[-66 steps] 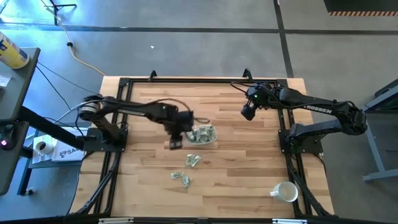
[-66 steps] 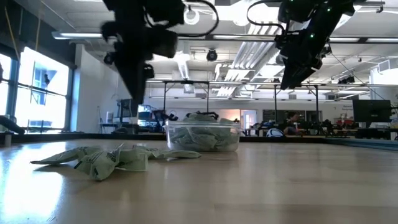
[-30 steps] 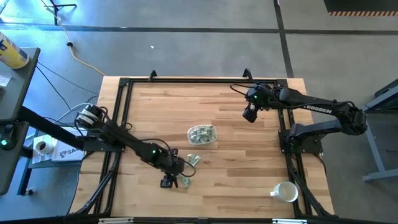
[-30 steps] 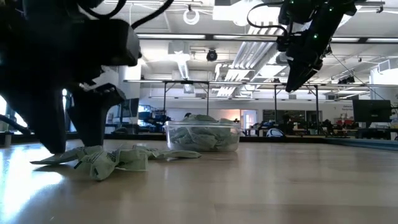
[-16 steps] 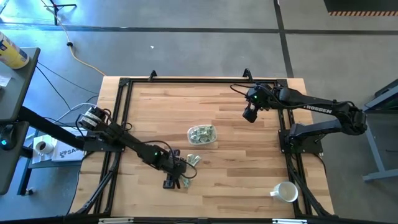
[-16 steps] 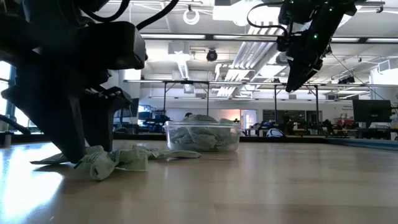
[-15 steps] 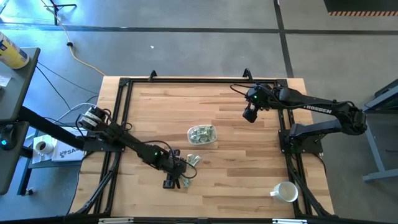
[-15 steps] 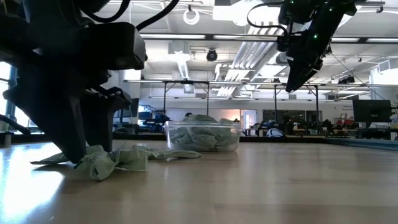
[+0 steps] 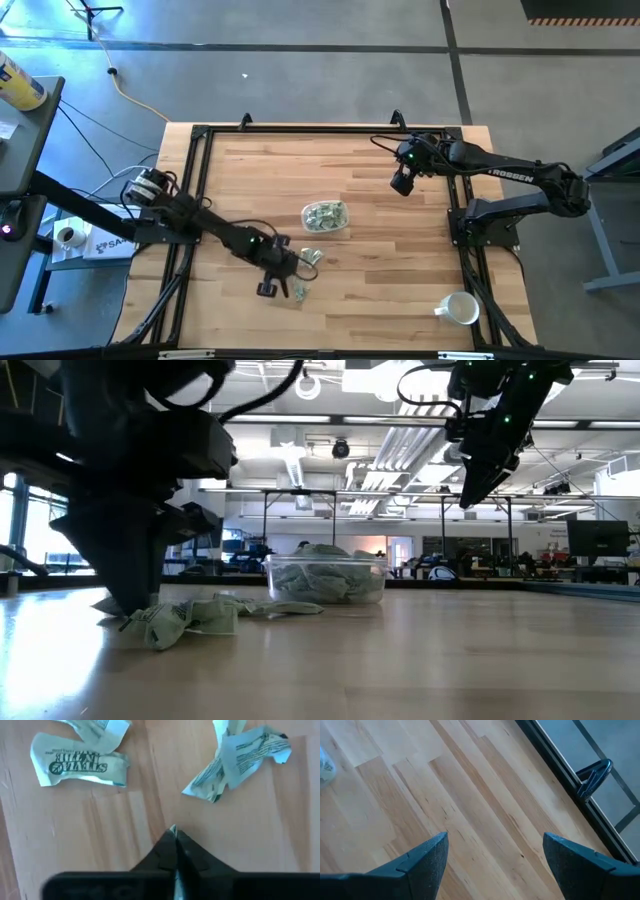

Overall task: Pick and place Stevia / Truvia into bins
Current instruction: Put the stevia packet into the transparent container

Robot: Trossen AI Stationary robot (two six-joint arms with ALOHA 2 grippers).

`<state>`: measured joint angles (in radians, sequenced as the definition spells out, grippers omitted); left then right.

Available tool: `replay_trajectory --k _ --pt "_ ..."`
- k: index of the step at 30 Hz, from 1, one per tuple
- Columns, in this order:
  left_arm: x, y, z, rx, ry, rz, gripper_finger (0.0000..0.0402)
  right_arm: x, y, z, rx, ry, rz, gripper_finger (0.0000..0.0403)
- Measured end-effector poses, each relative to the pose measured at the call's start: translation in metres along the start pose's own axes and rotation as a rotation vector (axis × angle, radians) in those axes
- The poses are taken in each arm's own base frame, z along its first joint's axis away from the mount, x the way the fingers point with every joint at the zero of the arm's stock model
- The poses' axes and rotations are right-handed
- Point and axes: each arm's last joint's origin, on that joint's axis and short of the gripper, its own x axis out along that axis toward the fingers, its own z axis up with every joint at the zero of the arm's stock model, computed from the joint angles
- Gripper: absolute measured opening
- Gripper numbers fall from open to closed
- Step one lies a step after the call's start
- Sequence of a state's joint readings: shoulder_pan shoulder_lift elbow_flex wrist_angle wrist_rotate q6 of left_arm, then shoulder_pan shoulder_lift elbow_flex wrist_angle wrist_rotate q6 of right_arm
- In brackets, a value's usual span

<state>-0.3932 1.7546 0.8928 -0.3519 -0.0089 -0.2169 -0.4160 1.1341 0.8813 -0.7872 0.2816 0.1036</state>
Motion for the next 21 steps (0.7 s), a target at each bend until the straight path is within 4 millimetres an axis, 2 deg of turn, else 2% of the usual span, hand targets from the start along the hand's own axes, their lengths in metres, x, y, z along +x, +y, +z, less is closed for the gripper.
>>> replay_trajectory --k 2,5,8,12,17,21 --pt "-0.003 0.010 0.001 0.005 0.015 -0.018 0.0024 0.000 0.000 0.000 0.000 0.000 0.000 0.0314" --pt "-0.015 0.032 0.004 -0.018 0.066 -0.010 0.0027 0.000 0.000 0.000 0.000 -0.001 0.000 0.0314" --pt "-0.034 0.060 0.009 -0.014 0.123 0.077 0.0037 0.000 0.000 0.000 0.000 -0.002 -0.008 0.0314" --pt "-0.069 0.095 0.034 0.021 -0.017 0.123 0.0025 0.000 -0.001 0.001 0.002 -0.009 -0.028 0.0314" --pt "-0.094 0.143 0.063 0.004 -0.213 0.126 0.0025 0.000 -0.001 0.002 0.020 -0.020 -0.048 0.0314" --pt "-0.103 0.161 0.071 -0.010 -0.261 0.112 0.0025 0.000 -0.001 0.002 0.036 -0.027 -0.047 0.0314"
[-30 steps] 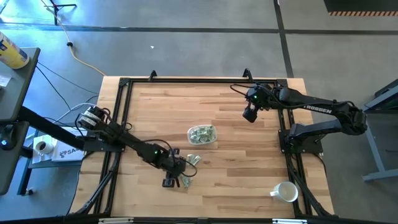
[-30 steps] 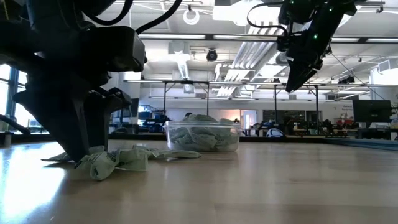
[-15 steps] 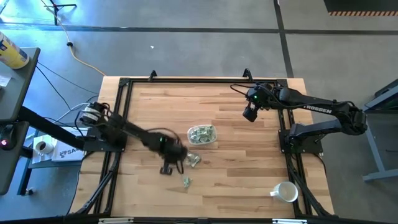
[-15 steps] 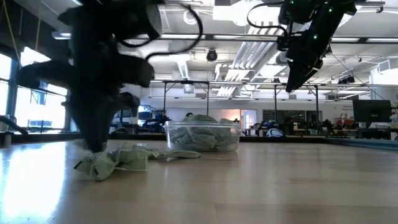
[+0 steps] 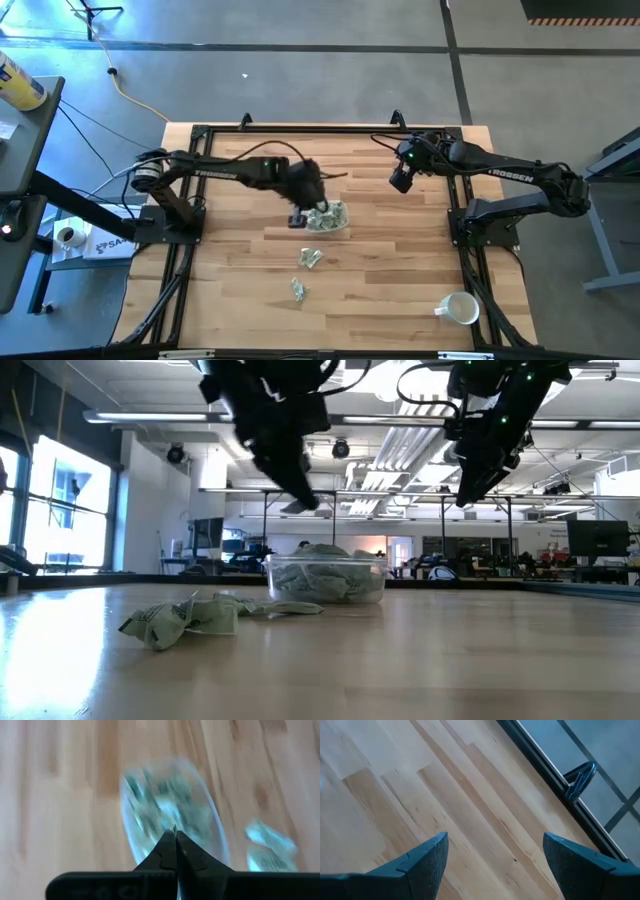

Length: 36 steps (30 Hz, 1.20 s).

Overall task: Pick and place Stevia / Truvia into bins
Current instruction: Put the stevia packet into the transparent container

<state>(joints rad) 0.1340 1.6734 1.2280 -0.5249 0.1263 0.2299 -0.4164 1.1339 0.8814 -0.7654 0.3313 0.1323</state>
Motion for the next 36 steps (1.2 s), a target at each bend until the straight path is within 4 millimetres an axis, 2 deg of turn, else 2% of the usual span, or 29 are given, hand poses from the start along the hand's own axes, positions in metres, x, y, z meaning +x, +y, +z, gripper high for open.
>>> replay_trajectory --k 4,6,18,22,29,33,36 --pt "-0.006 0.009 0.010 -0.010 -0.074 -0.024 0.0025 0.000 0.000 0.000 0.026 -0.002 0.001 0.0314" --pt "-0.003 0.010 0.017 -0.024 -0.135 -0.048 0.0025 0.000 0.000 0.000 0.040 0.000 0.001 0.0314" --pt "0.058 0.013 0.005 -0.089 -0.058 -0.149 0.0025 0.000 0.001 0.002 0.075 -0.022 0.005 0.0314" --pt "0.067 0.011 -0.002 -0.103 0.003 -0.147 0.0030 -0.001 0.002 0.002 0.072 -0.023 0.008 0.0314" --pt "0.068 0.005 -0.005 -0.165 0.057 -0.132 0.0082 -0.001 0.002 0.002 0.071 -0.023 0.007 0.0314" --pt "0.060 0.005 0.001 -0.235 0.041 -0.132 0.0116 -0.001 0.002 0.002 0.064 -0.021 0.006 0.0314" --pt "0.046 0.005 0.010 -0.241 0.022 -0.107 0.0144 -0.001 0.002 0.001 0.051 -0.018 0.006 0.0314"
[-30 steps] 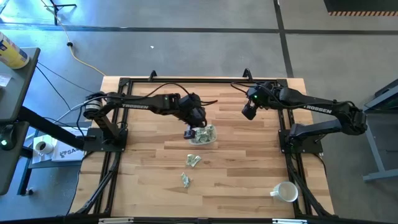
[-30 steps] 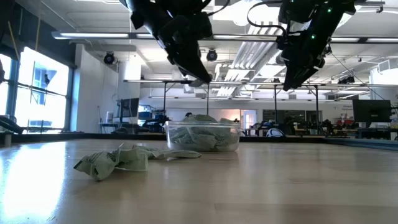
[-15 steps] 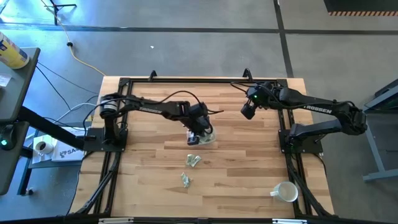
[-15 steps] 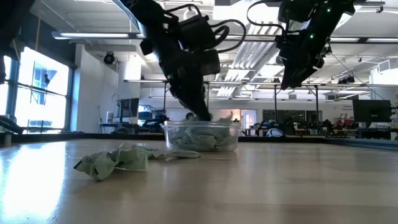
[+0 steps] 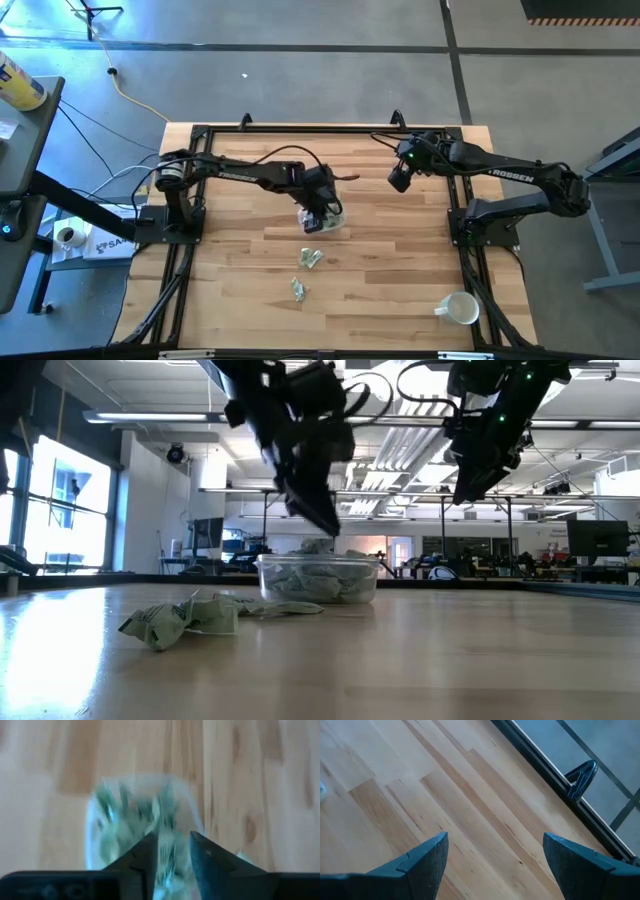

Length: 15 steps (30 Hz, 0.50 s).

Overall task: Pick and place Stevia / Truvia into bins
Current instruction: Put the stevia packet into the transparent container

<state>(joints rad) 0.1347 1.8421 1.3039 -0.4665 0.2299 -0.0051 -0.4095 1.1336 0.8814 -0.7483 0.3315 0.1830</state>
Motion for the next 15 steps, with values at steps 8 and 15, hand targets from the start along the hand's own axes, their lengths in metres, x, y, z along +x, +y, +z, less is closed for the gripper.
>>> replay_trajectory --k 8,15 --pt "-0.031 -0.012 0.013 -0.059 0.073 -0.013 0.0215 0.000 0.000 -0.001 -0.052 0.015 0.010 0.0314" --pt "-0.027 -0.056 -0.010 -0.022 0.304 -0.077 0.0225 -0.003 0.008 -0.005 -0.150 0.034 0.043 0.0314"
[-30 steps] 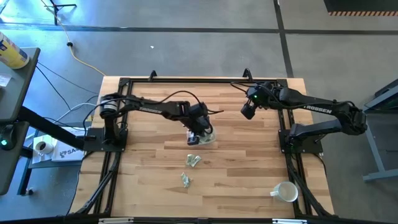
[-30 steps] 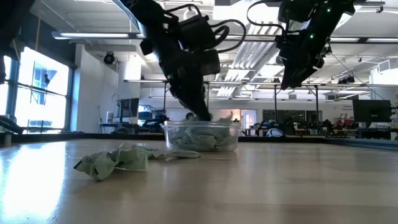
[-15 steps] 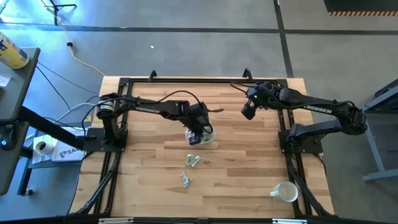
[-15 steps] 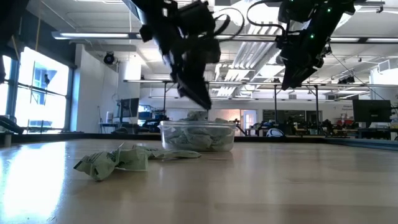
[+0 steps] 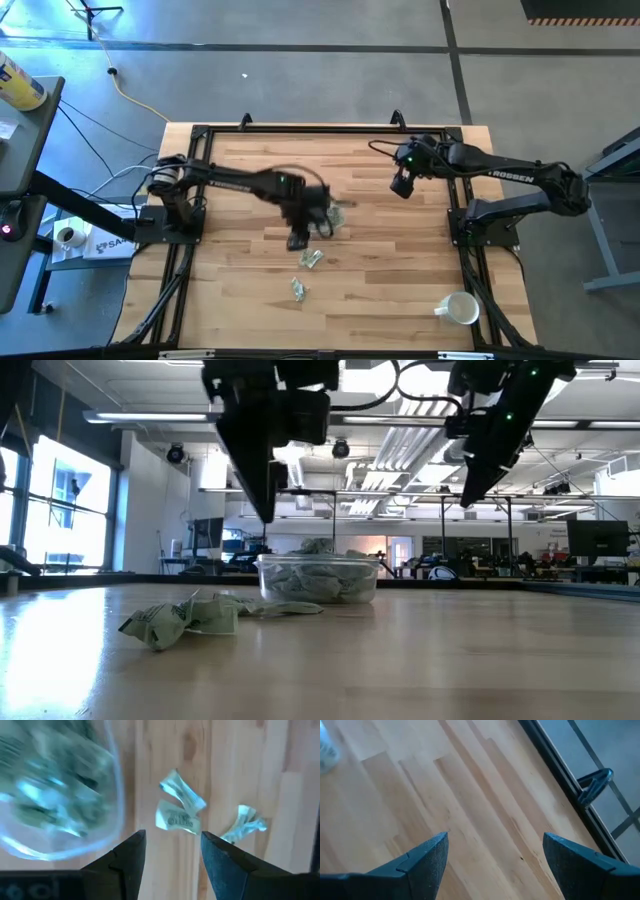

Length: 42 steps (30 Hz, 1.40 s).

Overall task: Pick and place Stevia / Truvia into bins
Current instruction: Put the stevia packet into the transparent container

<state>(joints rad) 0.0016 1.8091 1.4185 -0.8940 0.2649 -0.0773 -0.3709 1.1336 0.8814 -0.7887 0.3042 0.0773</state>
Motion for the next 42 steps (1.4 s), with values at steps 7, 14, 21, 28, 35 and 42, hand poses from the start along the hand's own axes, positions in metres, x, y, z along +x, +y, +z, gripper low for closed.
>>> replay_trajectory --k 7,14,21,28,35,42 --pt "0.035 -0.030 -0.015 -0.286 -0.039 0.107 0.0225 -0.004 0.013 -0.004 -0.053 0.009 0.013 0.0314" --pt "0.053 -0.032 -0.028 -0.605 -0.103 0.195 0.0225 -0.007 0.019 -0.004 -0.076 0.000 0.012 0.0314" --pt "0.068 -0.038 -0.038 -0.752 -0.112 0.180 0.0225 -0.006 0.018 -0.004 -0.064 -0.005 -0.021 0.0314" --pt "0.081 -0.051 -0.040 -0.784 -0.094 0.142 0.0225 -0.007 0.018 -0.004 -0.040 -0.004 -0.020 0.0314" --pt "0.090 -0.050 -0.041 -0.806 -0.073 0.159 0.0225 -0.006 0.018 -0.004 -0.038 -0.002 -0.017 0.0314" --pt "0.099 -0.046 -0.043 -0.809 -0.062 0.206 0.0164 -0.006 0.018 -0.005 -0.022 0.007 -0.018 0.0314"
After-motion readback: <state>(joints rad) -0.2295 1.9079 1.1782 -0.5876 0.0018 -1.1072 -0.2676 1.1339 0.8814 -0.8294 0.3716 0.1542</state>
